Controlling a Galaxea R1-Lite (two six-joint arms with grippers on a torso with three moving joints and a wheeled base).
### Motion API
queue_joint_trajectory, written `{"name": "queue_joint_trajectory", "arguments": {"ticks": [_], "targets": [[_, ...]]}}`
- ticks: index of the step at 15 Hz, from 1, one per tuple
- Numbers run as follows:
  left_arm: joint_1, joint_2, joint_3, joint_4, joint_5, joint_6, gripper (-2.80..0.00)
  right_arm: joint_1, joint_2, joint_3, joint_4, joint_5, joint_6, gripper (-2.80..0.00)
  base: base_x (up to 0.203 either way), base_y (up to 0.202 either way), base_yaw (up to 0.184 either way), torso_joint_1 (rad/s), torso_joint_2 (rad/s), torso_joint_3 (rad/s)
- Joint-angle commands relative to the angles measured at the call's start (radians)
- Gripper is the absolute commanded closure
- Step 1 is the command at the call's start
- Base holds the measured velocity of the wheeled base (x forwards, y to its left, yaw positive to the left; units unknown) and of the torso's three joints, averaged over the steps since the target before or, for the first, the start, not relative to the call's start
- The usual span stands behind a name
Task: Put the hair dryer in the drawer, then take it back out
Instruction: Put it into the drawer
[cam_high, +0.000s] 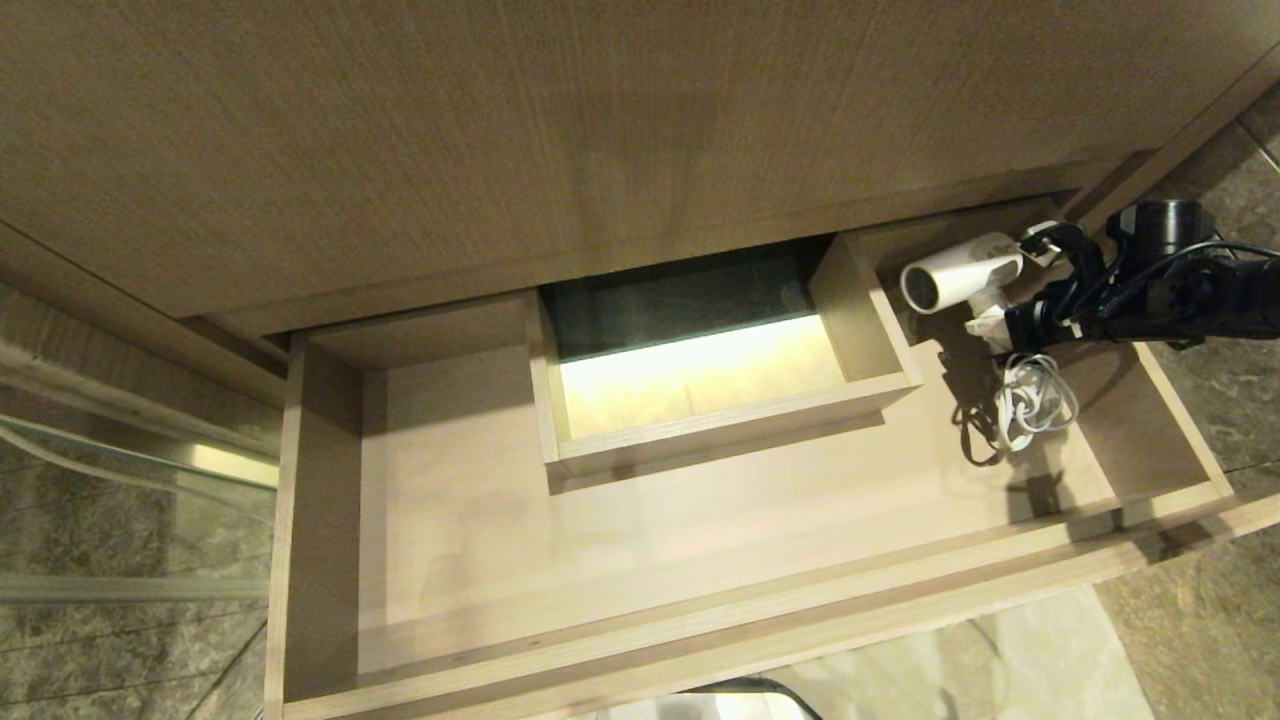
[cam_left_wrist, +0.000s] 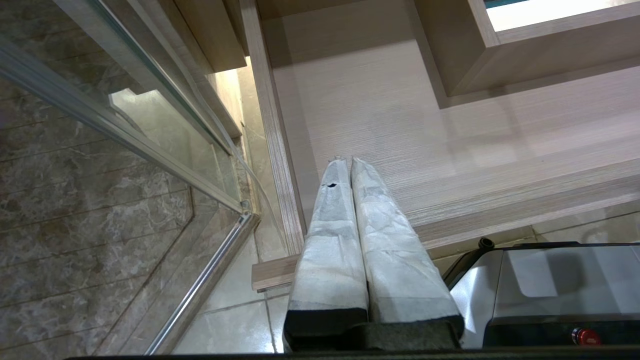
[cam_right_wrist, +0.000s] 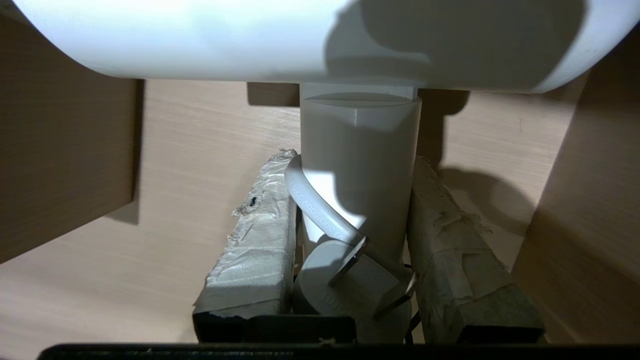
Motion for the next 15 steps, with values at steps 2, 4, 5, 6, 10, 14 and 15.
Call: {"name": "queue_joint_trajectory", "arguments": {"ticks": [2,4,5,6,10,14,15], "targets": [[0.000,0.000,0.002,0.000,0.000,0.000,0.00,0.002,0.006,0.001,-0.008,0.005,-0.003,0.00,0.000,0.000,0.000,0.000,0.00,0.000],[0.000,0.000,0.002,0.000,0.000,0.000,0.00,0.002,0.006,0.001,-0.008,0.005,-0.003,-2.76,0.000,0.000,0.000,0.000,0.00,0.000],[0.000,0.000,0.000,0.000,0.000,0.000,0.00,0.000,0.003,-0.008,-0.007,0.004,-0.003,-2.80,0.000,0.000,0.000,0.000,0.00,0.000],[0.000,0.000,0.002,0.000,0.000,0.000,0.00,0.000,0.001,-0.007,-0.007,0.004,-0.003,-2.80,0.000,0.000,0.000,0.000,0.00,0.000],[0.000,0.000,0.000,0.000,0.000,0.000,0.00,0.000,-0.004,-0.008,-0.007,0.004,-0.003,-2.80,0.000,0.000,0.000,0.000,0.00,0.000],[0.000,0.000,0.002,0.000,0.000,0.000,0.00,-0.004,-0.086,0.001,-0.004,0.003,0.021,-2.80,0.000,0.000,0.000,0.000,0.00,0.000],[0.000,0.000,0.002,0.000,0.000,0.000,0.00,-0.004,-0.139,0.009,-0.001,0.003,0.062,-2.80,0.000,0.000,0.000,0.000,0.00,0.000]]}}
